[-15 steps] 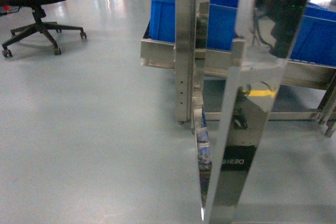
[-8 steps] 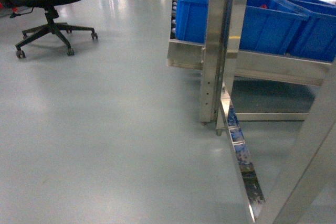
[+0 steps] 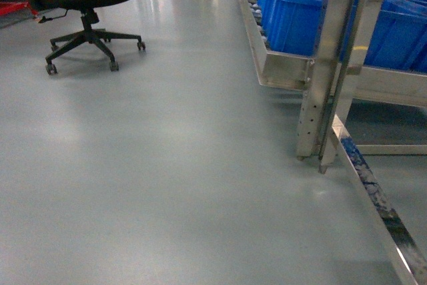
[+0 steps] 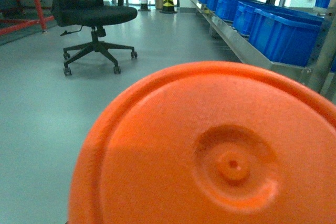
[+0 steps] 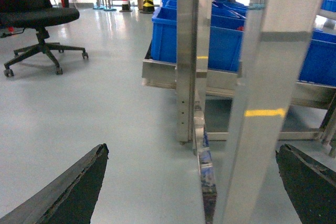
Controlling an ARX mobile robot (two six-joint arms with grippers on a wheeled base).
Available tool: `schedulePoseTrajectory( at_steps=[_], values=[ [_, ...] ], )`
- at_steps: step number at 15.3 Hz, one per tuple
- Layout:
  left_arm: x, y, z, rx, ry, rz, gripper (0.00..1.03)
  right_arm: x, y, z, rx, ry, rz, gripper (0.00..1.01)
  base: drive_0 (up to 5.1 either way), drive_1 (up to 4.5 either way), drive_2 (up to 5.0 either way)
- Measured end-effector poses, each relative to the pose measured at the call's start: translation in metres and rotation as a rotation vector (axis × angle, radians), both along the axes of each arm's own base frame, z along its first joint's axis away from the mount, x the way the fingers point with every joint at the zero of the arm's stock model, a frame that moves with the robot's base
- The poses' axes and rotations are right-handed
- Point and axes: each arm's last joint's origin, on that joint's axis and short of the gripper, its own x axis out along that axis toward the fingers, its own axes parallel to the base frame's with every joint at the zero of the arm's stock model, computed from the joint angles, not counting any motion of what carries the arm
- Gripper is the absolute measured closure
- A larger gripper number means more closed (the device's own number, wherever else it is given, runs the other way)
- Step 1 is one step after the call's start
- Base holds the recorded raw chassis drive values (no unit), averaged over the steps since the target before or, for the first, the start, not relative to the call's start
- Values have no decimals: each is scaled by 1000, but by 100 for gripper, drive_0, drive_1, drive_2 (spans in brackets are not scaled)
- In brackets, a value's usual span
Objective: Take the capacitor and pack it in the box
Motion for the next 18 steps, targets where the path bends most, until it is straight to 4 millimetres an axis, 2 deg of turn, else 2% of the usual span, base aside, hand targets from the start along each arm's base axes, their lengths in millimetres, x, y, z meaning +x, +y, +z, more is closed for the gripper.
schedulePoseTrajectory(
  at_steps=[18],
  values=[
    [0,0,0,0,-1,0,60,0,0,0,0,1,0,3,-509,232,232]
  ],
)
